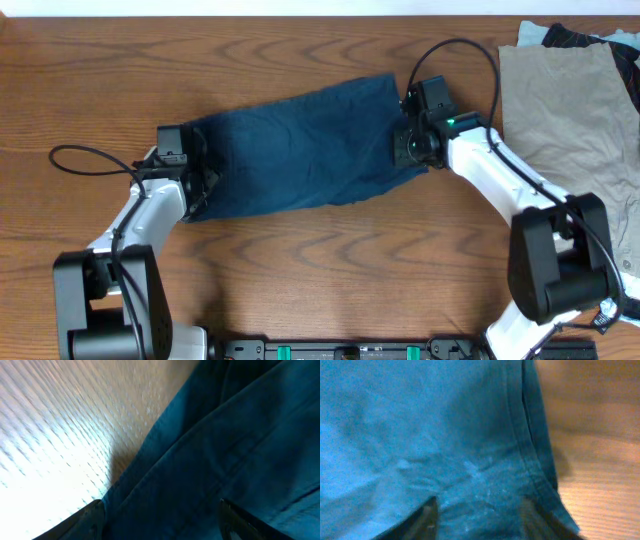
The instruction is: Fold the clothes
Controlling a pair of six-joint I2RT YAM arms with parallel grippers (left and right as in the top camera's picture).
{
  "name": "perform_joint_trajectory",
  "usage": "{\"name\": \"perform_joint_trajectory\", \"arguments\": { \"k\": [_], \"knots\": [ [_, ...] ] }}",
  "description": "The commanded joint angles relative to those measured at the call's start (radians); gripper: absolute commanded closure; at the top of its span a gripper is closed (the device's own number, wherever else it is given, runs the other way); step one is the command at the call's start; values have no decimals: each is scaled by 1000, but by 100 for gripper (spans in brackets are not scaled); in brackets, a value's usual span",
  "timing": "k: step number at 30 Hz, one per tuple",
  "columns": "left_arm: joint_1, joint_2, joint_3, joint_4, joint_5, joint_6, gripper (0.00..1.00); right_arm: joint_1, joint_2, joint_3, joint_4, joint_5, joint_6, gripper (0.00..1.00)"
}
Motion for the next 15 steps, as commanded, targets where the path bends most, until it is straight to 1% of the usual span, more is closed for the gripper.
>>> {"name": "perform_joint_trajectory", "arguments": {
  "k": [1, 4, 5, 7, 8, 9, 10, 14, 15],
  "knots": [
    [3, 22, 4, -11, 43, 25, 27, 10, 48, 11, -23, 2, -5, 58],
    [3, 28, 2, -27, 120, 26, 29, 8, 68, 11, -54, 23, -5, 61],
    [3, 28, 2, -27, 142, 29, 37, 8, 69, 11, -61, 26, -5, 62],
    [3, 28, 0, -27, 183, 67, 50, 8, 68, 11, -68, 26, -5, 62],
    [3, 28, 0, -29, 197, 90, 58, 6, 65, 11, -71, 27, -5, 60],
    [3, 28, 0, -34, 210, 121, 71, 2, 58, 12, -78, 26, -5, 57],
    [3, 28, 0, -39, 214, 139, 74, 0, 54, 12, -80, 26, -5, 56],
    [3, 28, 0, -70, 214, 236, 90, -28, 0, 18, -100, 27, -5, 53],
    [4, 28, 0, -74, 213, 255, 91, -35, -17, 19, -99, 27, -5, 53]
  ]
}}
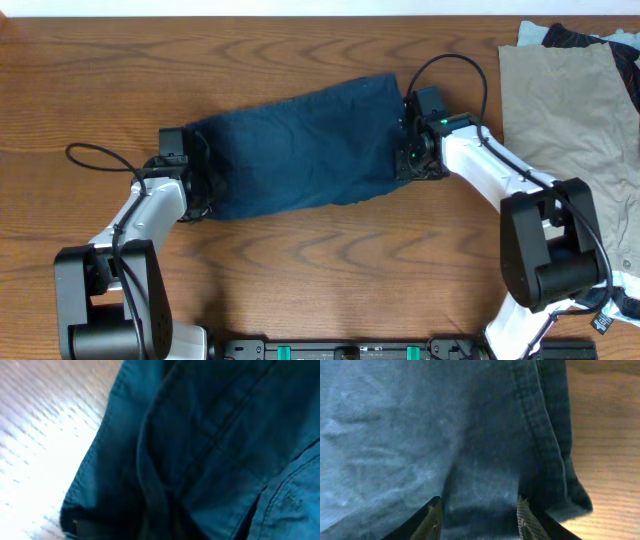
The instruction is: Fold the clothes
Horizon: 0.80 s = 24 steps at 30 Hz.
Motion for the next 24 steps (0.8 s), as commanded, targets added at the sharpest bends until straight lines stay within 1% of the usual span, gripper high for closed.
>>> {"name": "perform_joint_trajectory", "arguments": {
  "k": [1, 2, 4, 5, 6, 9, 14, 20, 24],
  "knots": [
    [2, 10, 0, -16, 32, 121, 90, -34, -87, 20, 0, 11, -5, 52],
    [3, 8, 0, -16, 29, 145, 84, -42, -109, 22, 3, 11, -5, 51],
    [7, -2, 1, -15, 25, 179, 31, -51, -150, 24, 12, 11, -5, 50],
    [13, -11, 5, -15, 18, 186, 13, -55, -172, 25, 16, 12, -5, 48],
    [21, -21, 8, -16, 6, 185, 8, -57, -188, 25, 17, 12, -8, 48],
    [59, -66, 22, -11, -16, 185, 6, -58, -230, 25, 18, 11, -18, 47],
    [122, -102, 22, 22, -16, 185, 4, -41, -233, 24, 17, 0, -20, 47],
    [151, -50, 16, 31, -9, 185, 4, 11, -231, 24, 31, 0, -20, 46],
    [151, 8, 10, 44, 81, 185, 5, 36, -231, 24, 32, 0, -20, 46]
  ]
}}
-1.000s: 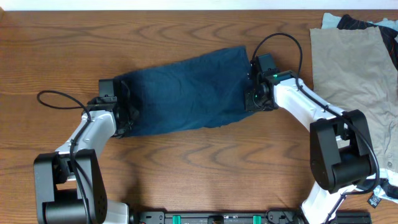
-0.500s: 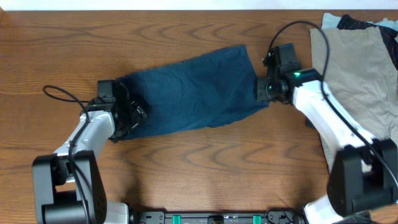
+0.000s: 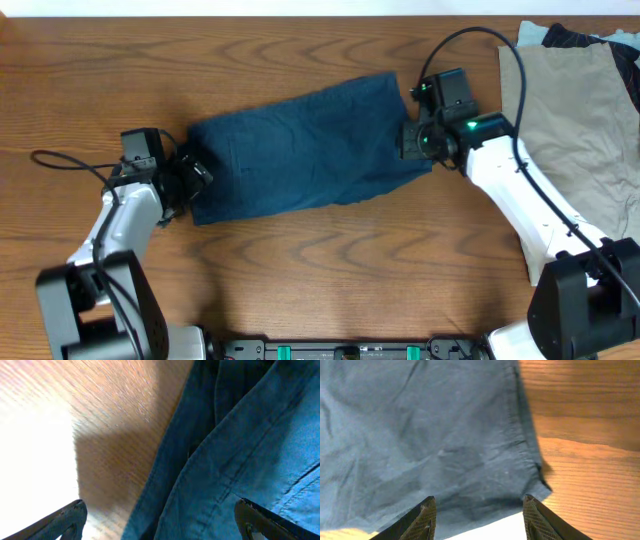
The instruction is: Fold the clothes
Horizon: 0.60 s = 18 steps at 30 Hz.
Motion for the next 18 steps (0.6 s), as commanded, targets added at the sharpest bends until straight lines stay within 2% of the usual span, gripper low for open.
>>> {"name": "perform_joint_trajectory", "arguments": {
  "k": [1, 4, 5, 8, 9, 11, 15, 17, 18],
  "knots": [
    [3, 60, 8, 2, 87, 21, 7, 26, 1, 11, 1, -3, -16, 46],
    [3, 103, 8, 2, 160, 21, 14, 35, 2, 11, 1, -3, -16, 46],
    [3, 116, 8, 1, 176, 21, 20, 36, 2, 11, 1, -3, -16, 46],
    [3, 140, 8, -12, 211, 21, 49, 40, 4, 11, 0, -3, -16, 46],
    [3, 141, 8, -18, 212, 21, 66, 42, 7, 11, 0, -3, -16, 47],
    [3, 140, 8, -25, 214, 21, 94, 45, 13, 10, 0, -4, -16, 48],
    [3, 135, 19, -76, 214, 29, 94, 64, 31, 9, 0, -5, -16, 54],
    [3, 126, 35, -121, 214, 32, 94, 77, 45, 9, 0, -13, -16, 64],
    [3, 119, 45, -145, 214, 33, 94, 85, 55, 9, 1, -21, -16, 72]
  ]
}}
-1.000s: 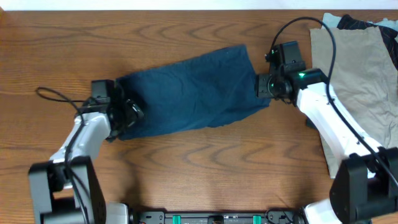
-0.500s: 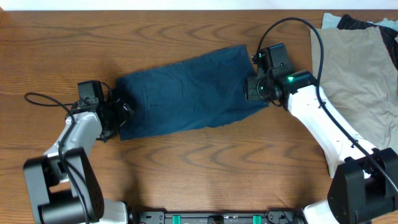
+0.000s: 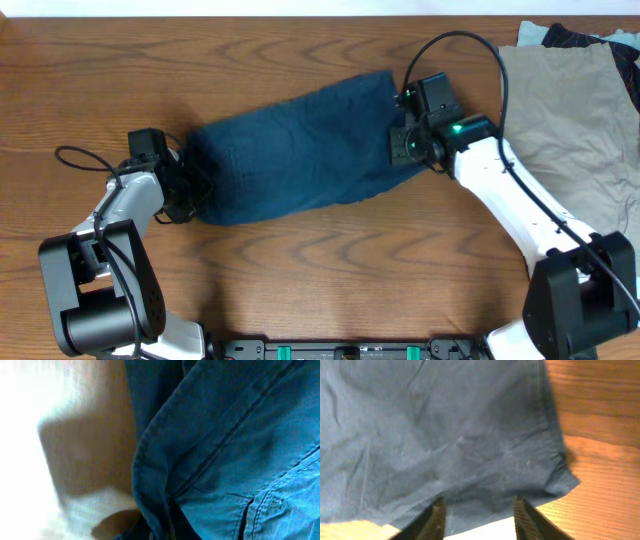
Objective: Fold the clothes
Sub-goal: 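Fold the right end over toward the left gripper with the right gripper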
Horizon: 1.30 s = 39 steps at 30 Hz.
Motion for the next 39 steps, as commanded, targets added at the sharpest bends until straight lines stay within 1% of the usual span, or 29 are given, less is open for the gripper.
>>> {"name": "perform_joint_trajectory", "arguments": {
  "k": [1, 3, 4, 9, 12, 15, 17, 22, 26, 29, 32, 39],
  "knots": [
    [0, 2, 16, -79, -2, 19, 94, 35, 38, 9, 0, -29, -2, 80],
    [0, -27, 48, -153, -2, 26, 94, 54, 61, 9, 0, -60, -2, 88],
    [0, -47, 67, -196, -2, 29, 94, 65, 76, 9, 1, -75, -2, 90],
    [0, -157, 153, -348, -2, 48, 94, 132, 170, 9, 30, -149, -2, 92],
    [-4, -236, 190, -399, 2, 48, 94, 183, 239, 9, 76, -255, -2, 95],
    [-18, -313, 204, -409, 34, 48, 94, 248, 304, 9, 134, -378, -2, 95],
    [-25, -361, 211, -406, 87, 47, 94, 301, 350, 9, 173, -430, 7, 95],
    [-38, -448, 216, -378, 229, 36, 94, 417, 423, 9, 255, -427, 18, 91],
    [-52, -474, 216, -356, 265, 35, 94, 457, 424, 13, 293, -397, 23, 89],
    [-52, -477, 216, -355, 265, 36, 94, 448, 409, 30, 266, -352, 24, 85],
    [-52, -476, 216, -354, 264, 36, 94, 409, 369, 60, 189, -273, 24, 80],
    [-52, -476, 216, -354, 264, 37, 94, 220, 203, 98, 8, -74, 24, 67]
  ]
}}
